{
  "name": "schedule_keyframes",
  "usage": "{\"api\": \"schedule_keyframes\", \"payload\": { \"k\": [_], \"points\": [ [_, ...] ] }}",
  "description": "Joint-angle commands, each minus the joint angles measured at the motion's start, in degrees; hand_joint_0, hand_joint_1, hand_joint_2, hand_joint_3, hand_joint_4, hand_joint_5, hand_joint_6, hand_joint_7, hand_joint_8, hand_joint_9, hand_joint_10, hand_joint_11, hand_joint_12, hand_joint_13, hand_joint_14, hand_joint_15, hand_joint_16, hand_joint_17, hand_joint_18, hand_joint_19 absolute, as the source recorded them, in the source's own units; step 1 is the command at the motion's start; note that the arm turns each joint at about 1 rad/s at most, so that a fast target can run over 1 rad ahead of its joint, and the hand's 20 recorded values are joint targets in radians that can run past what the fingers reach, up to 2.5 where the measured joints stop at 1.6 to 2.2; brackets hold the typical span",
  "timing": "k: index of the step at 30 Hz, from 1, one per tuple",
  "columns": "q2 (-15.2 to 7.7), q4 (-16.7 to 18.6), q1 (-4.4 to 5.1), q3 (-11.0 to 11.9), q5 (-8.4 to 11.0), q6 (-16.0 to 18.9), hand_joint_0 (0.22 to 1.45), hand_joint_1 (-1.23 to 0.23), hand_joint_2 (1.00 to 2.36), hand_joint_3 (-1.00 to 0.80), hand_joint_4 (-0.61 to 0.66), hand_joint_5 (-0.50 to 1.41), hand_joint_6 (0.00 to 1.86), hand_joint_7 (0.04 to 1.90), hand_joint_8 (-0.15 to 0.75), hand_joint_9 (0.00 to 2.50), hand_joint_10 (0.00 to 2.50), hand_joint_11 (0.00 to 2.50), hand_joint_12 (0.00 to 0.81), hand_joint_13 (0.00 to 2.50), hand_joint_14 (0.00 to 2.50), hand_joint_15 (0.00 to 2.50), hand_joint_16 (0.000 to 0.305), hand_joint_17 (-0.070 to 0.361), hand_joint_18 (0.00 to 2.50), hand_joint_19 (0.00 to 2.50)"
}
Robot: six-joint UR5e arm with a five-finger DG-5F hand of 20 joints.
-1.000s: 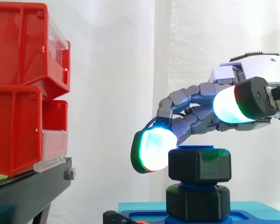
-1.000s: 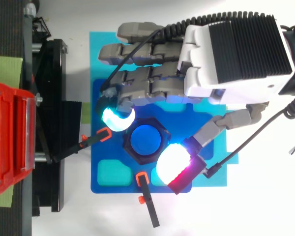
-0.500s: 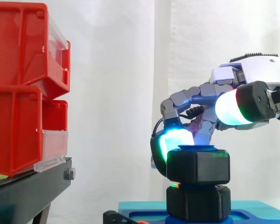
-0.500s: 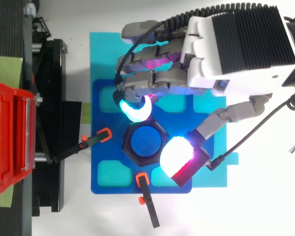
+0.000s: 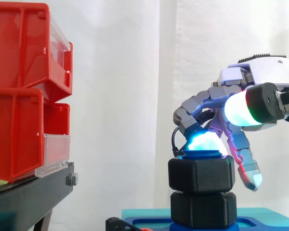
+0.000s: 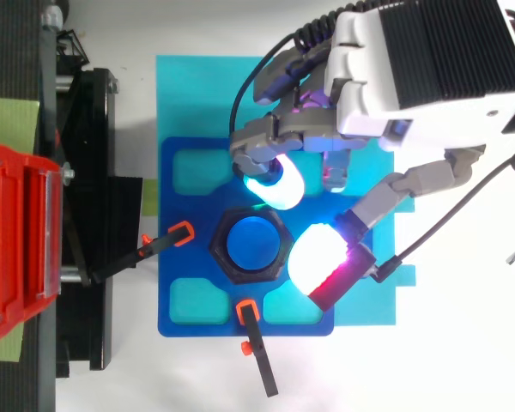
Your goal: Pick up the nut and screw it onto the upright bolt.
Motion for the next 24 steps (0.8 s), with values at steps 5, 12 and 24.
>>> {"api": "schedule_keyframes", "payload": {
  "k": [5, 12, 24],
  "points": [
    [1.39, -0.78, -0.41, 0.0, -0.1, -0.15, 0.5, -0.41, 1.0, -0.5, 0.04, 0.11, 0.54, 1.44, 0.154, 1.88, 0.01, 0.25, 0.162, 1.18, 0.0, 0.04, 0.022, 0.049, 0.97, 0.37],
    [2.53, -1.48, -0.85, 0.97, -0.1, -0.41, 0.49, -0.41, 1.0, -0.5, 0.09, 0.06, 0.5, 1.4, 0.189, 1.73, 0.01, 0.28, 0.221, 1.09, 0.0, 0.1, 0.03, 0.069, 0.85, 0.37],
    [-0.1, 3.26, -0.94, 2.72, -1.24, -0.68, 0.48, -0.41, 1.0, -0.5, 0.15, -0.1, 0.5, 0.91, 0.227, 1.26, 0.01, 0.31, 0.291, 0.86, 0.01, 0.17, 0.043, 0.096, 0.66, 0.41]
  ]
}}
